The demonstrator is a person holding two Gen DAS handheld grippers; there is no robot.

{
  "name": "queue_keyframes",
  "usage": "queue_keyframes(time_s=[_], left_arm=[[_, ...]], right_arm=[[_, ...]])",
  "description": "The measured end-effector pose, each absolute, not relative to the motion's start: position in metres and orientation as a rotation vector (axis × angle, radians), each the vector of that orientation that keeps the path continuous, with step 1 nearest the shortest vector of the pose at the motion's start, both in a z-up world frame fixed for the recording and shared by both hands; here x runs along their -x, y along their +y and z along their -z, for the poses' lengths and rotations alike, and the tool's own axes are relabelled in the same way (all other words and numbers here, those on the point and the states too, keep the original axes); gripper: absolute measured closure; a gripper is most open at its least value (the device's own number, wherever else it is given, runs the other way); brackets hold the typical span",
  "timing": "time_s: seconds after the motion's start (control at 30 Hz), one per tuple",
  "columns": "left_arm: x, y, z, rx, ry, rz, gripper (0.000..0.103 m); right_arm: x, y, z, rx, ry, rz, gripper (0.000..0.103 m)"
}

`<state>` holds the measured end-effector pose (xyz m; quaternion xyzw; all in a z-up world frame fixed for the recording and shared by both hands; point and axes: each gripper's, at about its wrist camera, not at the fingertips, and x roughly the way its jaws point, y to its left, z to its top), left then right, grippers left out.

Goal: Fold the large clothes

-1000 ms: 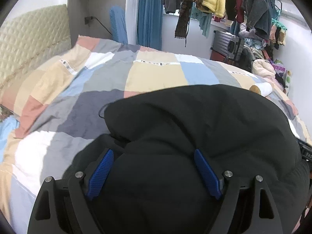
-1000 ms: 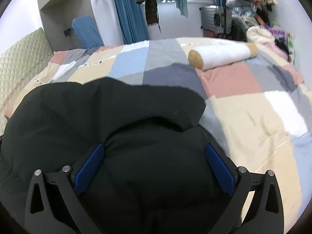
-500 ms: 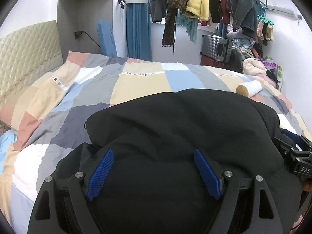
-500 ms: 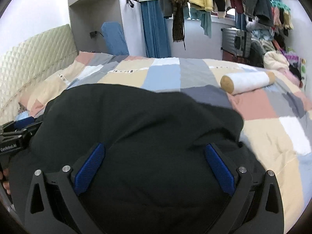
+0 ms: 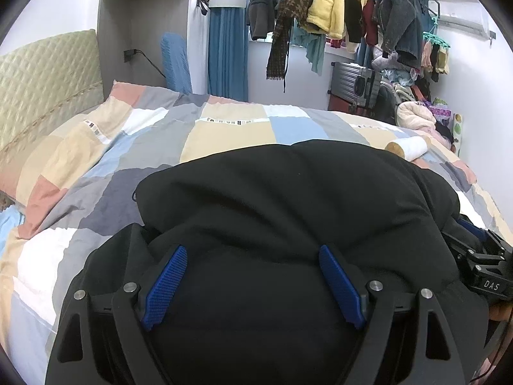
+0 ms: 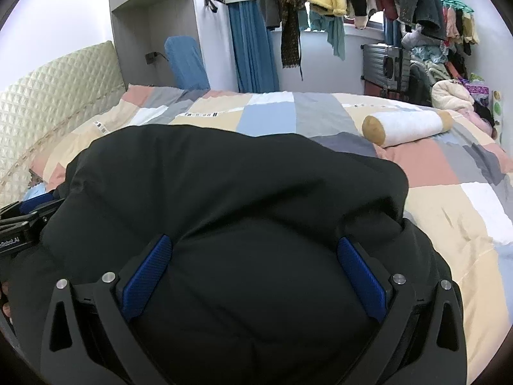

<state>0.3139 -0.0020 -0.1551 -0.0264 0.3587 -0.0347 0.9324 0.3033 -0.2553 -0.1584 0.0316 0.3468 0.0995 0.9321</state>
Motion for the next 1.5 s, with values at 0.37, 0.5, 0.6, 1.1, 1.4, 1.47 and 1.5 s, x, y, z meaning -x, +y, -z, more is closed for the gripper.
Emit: queue_keyframes(time_s=[0.37,0.5,0.6,1.1,1.4,1.47,1.5], left_arm=[[-0.251,0.002,0.090,0.090,0.672,0.098,0.019],[-0.217,0.001,0.039,0.083,0.598,0.093,0.019],[-0.193,0.002,0.005,0.096,0.572,0.103,0.019],[-0.062,-0.009,-0.122,0.085,0.372,0.094,0.009],[-0.009,-0.015,-0.132,0.096,0.307,0.120,0.001],[-0.002,-0.018,-0.127,0.098,0.302,0.135,0.001],[0.001,-0.019,-0.123,0.104,0.311,0.144,0.001]], right_arm=[[-0.270,-0.274,0.109,-0.150,0.723,-0.209,0.000],[-0.241,-0.283,0.054,-0.172,0.632,-0.211,0.000],[-0.215,-0.287,0.014,-0.169,0.564,-0.211,0.000],[-0.084,-0.292,-0.117,-0.130,0.313,-0.291,0.000],[-0.037,-0.290,-0.109,-0.144,0.292,-0.311,0.000],[-0.030,-0.290,-0.104,-0.141,0.297,-0.305,0.000],[-0.027,-0.289,-0.100,-0.140,0.303,-0.298,0.000]])
